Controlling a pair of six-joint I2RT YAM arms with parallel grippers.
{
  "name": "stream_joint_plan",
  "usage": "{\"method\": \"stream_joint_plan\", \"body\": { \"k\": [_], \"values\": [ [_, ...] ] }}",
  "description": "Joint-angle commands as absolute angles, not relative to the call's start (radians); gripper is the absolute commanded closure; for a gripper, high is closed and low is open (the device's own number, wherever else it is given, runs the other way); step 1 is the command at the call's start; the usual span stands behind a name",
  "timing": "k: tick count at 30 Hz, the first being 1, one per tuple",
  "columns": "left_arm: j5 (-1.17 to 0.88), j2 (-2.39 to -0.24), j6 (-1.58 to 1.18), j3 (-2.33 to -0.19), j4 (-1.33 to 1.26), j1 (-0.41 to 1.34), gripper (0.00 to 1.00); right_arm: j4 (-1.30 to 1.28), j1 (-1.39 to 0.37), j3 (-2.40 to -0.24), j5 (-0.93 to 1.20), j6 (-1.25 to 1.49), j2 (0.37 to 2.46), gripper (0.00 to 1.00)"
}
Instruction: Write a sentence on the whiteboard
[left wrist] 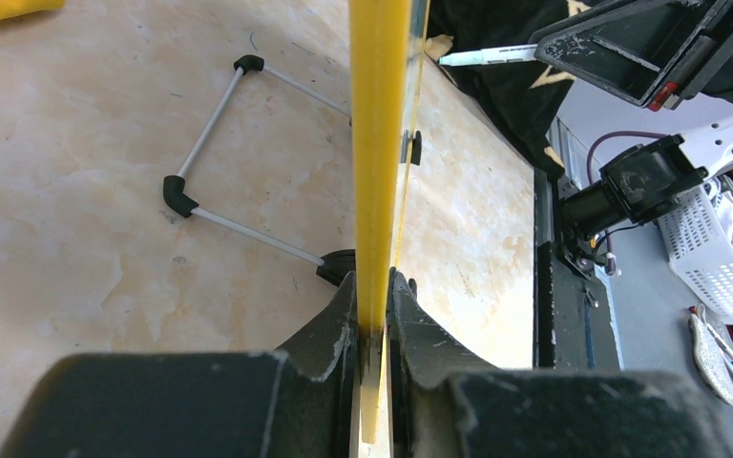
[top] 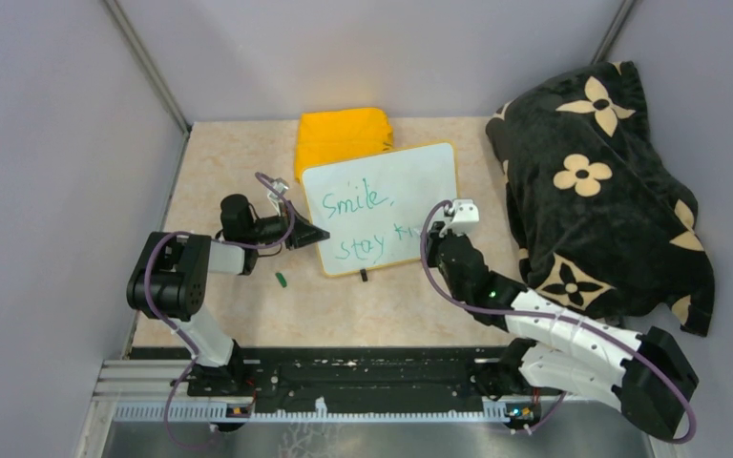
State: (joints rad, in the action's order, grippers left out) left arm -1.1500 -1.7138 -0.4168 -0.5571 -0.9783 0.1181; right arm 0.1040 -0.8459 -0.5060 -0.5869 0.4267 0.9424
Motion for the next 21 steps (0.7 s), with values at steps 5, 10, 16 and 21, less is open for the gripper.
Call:
{"method": "stream_joint_plan", "body": {
  "k": [5,10,16,21],
  "values": [
    [-1.086,-1.724,-0.357,-0.558,-0.886,0.138,1.00,0.160,-0.822,-0.575,-0.607,0.404,0.976,1.00],
    [-1.086,-1.723,-0.356,-0.558,-0.885,0.139,1.00,0.167,-0.805,-0.573,-0.597,0.405,0.994,1.00],
    [-1.086,-1.723,-0.355,-0.558,-0.884,0.139,1.00,0.169,-0.799,-0.562,-0.590,0.409,1.007,1.00],
    [-1.085,-1.724,-0.354,-0.558,-0.882,0.140,1.00,0.159,-0.798,-0.545,-0.585,0.423,1.002,1.00]
  ]
}}
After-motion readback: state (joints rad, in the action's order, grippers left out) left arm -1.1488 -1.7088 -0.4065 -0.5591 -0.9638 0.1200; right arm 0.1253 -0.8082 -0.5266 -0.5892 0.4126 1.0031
